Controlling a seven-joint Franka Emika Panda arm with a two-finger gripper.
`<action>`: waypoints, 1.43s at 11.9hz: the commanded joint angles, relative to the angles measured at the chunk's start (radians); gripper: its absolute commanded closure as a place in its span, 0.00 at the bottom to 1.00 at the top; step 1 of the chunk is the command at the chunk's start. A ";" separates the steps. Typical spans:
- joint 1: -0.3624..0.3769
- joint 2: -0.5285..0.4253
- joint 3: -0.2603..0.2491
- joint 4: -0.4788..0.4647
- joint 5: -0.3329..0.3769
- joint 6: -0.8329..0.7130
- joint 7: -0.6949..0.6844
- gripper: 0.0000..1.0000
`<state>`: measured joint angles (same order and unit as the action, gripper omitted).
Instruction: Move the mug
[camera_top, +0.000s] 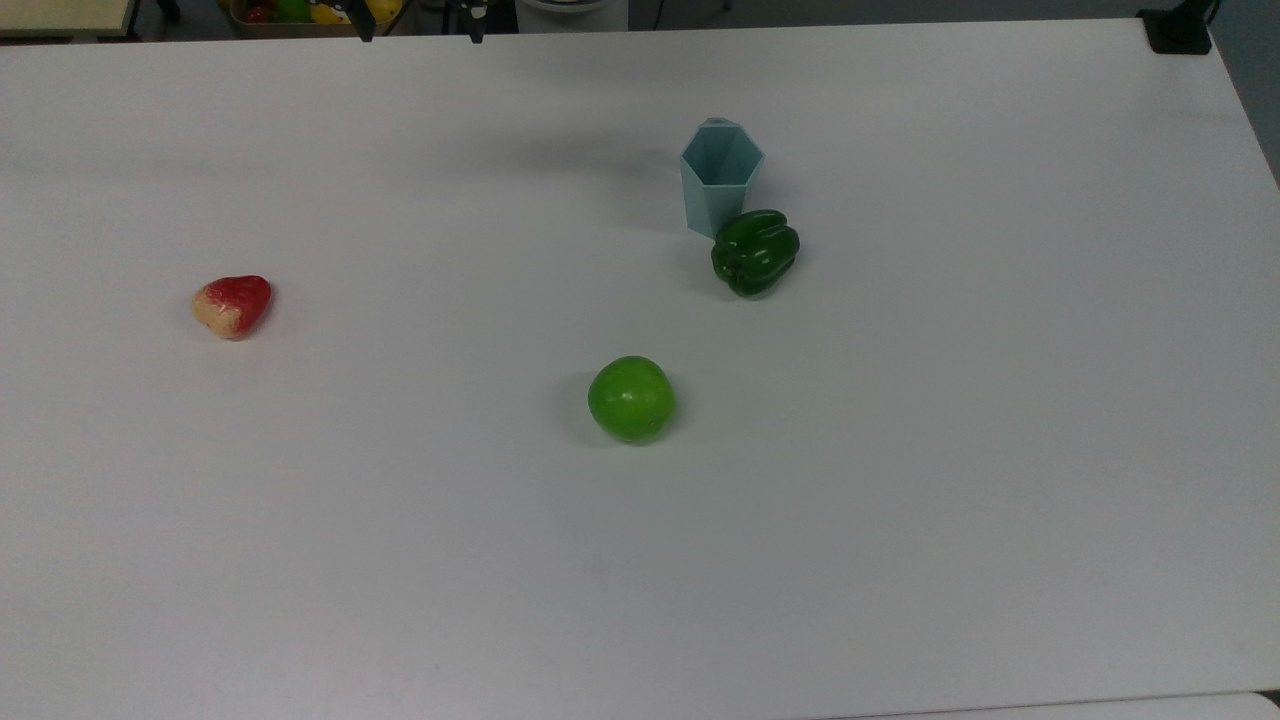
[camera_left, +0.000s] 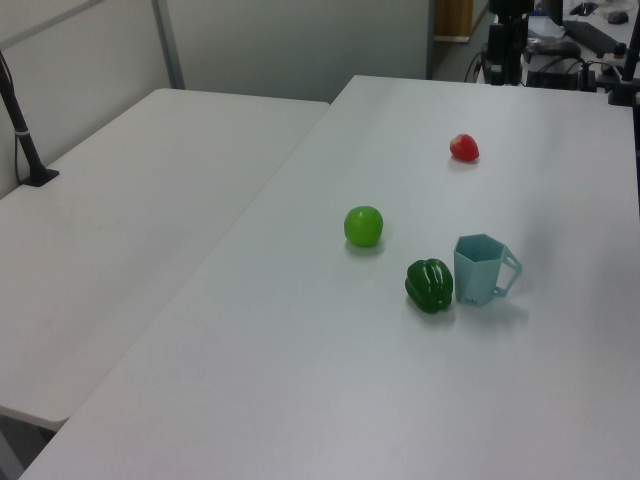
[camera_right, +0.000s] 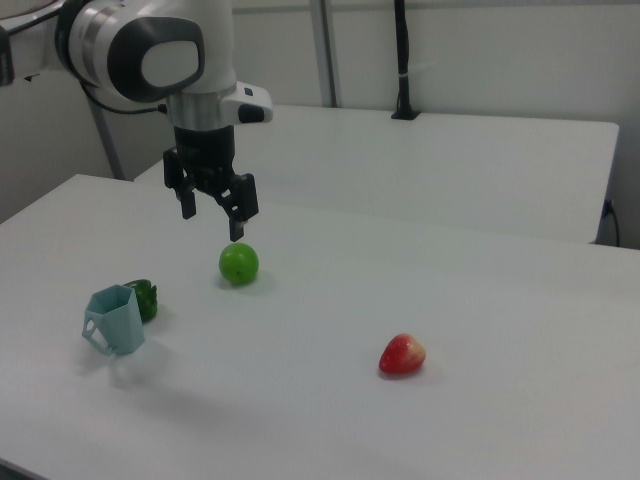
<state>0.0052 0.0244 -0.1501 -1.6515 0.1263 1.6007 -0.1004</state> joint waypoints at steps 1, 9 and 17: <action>-0.007 0.011 -0.008 0.013 0.023 -0.018 -0.090 0.00; 0.016 0.022 0.003 0.004 -0.025 0.017 -0.110 0.00; 0.326 -0.239 -0.092 -0.345 -0.053 0.276 -0.146 0.00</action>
<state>0.2506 -0.0772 -0.2127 -1.8011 0.1007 1.7659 -0.1994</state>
